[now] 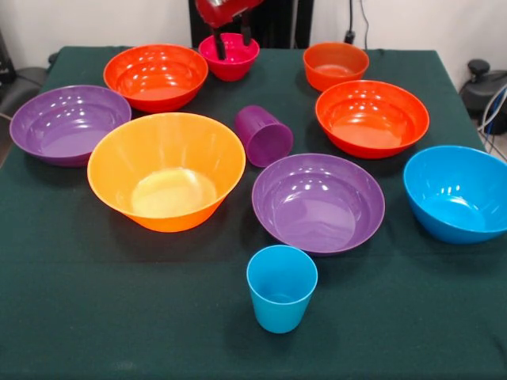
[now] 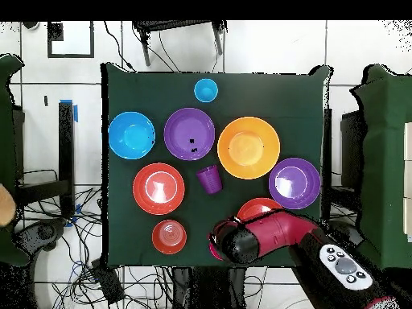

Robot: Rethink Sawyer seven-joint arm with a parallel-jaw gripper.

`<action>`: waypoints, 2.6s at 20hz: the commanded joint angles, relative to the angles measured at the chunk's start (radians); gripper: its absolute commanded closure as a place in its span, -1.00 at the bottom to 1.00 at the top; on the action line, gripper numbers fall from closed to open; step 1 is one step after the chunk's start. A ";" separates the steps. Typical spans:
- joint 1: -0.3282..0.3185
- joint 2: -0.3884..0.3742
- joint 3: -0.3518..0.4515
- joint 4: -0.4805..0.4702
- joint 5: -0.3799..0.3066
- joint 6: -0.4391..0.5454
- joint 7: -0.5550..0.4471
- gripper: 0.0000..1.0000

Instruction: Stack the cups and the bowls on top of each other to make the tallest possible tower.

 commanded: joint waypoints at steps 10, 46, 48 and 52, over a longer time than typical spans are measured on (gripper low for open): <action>-0.088 0.093 0.122 -0.035 -0.143 0.116 -0.255 -1.00; 0.072 0.172 0.293 0.032 -0.273 0.128 -0.237 -1.00; 0.112 0.175 0.288 0.034 -0.285 0.113 -0.202 -1.00; 0.144 0.164 0.284 0.060 -0.298 0.086 -0.164 -1.00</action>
